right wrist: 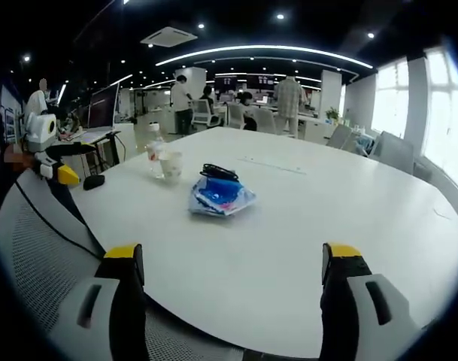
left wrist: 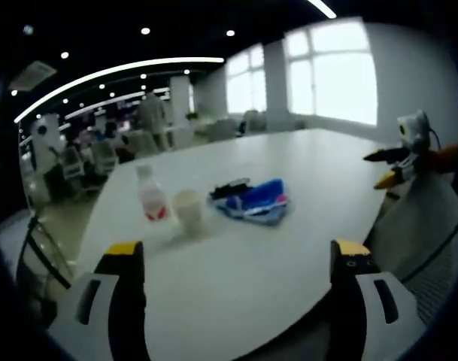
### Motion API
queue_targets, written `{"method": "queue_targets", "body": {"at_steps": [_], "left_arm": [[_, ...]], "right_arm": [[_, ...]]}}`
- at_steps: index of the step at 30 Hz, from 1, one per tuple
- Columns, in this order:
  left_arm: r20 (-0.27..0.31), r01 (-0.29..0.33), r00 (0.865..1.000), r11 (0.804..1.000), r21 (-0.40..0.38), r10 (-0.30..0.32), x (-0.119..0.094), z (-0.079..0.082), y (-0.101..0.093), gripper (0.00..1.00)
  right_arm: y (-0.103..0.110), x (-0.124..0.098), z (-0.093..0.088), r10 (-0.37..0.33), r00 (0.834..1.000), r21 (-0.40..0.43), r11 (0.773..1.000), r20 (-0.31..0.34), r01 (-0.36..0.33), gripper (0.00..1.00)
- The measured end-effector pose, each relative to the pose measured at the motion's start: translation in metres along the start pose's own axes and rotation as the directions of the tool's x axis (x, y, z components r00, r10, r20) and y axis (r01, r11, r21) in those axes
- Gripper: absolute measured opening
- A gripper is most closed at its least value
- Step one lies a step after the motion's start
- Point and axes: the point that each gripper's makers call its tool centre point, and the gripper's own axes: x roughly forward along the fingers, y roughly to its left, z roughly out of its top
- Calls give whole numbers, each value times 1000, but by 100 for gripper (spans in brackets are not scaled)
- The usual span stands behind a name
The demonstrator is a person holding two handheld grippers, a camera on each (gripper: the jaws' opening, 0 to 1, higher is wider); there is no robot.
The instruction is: Arrange the tabletop items into an orderly group along one side of the table until the central work area is clear of visible clutter.
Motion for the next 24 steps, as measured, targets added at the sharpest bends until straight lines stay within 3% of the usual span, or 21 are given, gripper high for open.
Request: {"method": "queue_targets", "body": {"at_steps": [4,9,16,24], "left_arm": [[31,-18,999,1000,-1,19,-4,6,4,100],[7,9,1000,1000,-28,-9,-8,0,-13,100],[32,11,999,1000,29,-12,-8,5,-18,100],[30,31,999,998,49,-33,-8,5,-22,100]], "right_arm": [[1,0,-1,5,1000,-3,1000,-4,-5,98],[0,0,-2,3,1000,-4,1000,-8,-3,99],[-2,0,-7,4,999,43,999,-37,-3,100],[-4,-3,-6,-2,998,10,1000,-66,3,100]]}}
